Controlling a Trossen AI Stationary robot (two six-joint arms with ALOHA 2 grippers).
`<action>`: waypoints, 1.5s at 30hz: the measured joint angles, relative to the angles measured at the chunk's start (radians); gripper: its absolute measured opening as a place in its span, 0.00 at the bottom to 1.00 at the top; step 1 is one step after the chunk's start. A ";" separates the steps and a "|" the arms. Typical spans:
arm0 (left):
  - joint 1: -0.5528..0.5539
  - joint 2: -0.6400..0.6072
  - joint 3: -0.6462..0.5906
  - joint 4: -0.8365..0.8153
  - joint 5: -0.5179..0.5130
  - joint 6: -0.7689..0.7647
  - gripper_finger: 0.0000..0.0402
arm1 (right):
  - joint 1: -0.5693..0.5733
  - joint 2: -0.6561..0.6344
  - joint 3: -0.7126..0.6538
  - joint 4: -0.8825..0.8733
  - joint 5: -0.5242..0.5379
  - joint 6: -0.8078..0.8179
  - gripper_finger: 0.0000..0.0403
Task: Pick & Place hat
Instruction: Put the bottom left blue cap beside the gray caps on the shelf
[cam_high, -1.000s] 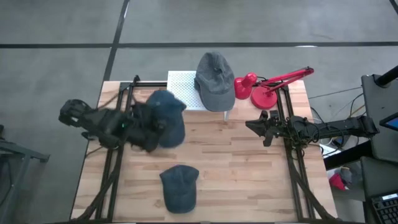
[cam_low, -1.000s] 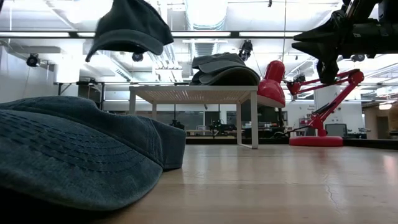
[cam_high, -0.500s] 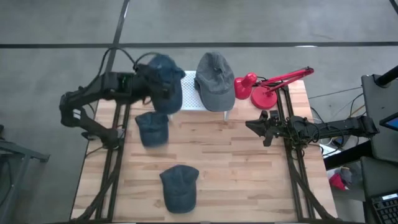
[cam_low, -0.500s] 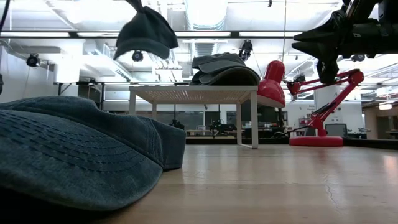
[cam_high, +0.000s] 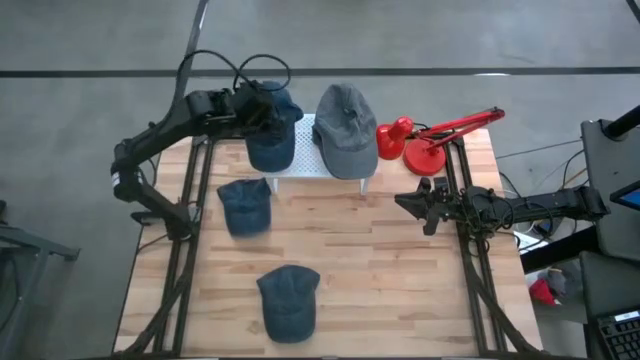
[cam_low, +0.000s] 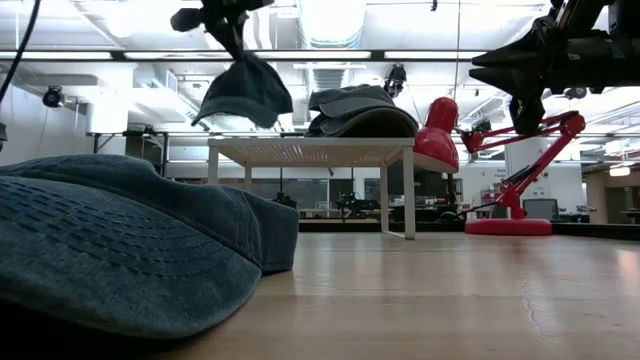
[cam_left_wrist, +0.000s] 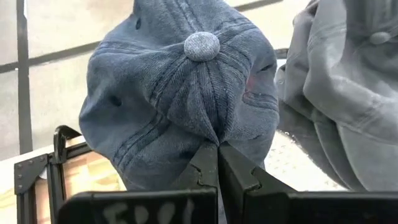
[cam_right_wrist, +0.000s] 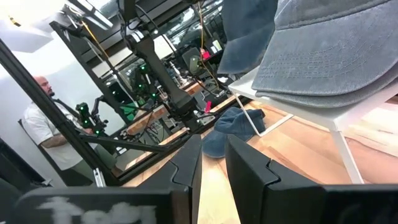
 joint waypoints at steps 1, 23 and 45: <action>0.006 0.008 0.000 0.004 0.011 0.003 0.00 | 0.000 0.000 0.000 0.000 0.000 0.000 0.17; 0.054 0.168 0.000 0.167 0.178 0.025 0.00 | 0.000 0.000 0.000 0.000 0.000 0.000 0.17; 0.072 0.197 -0.014 0.172 0.253 0.087 0.00 | 0.000 0.000 0.000 0.000 -0.001 0.003 0.17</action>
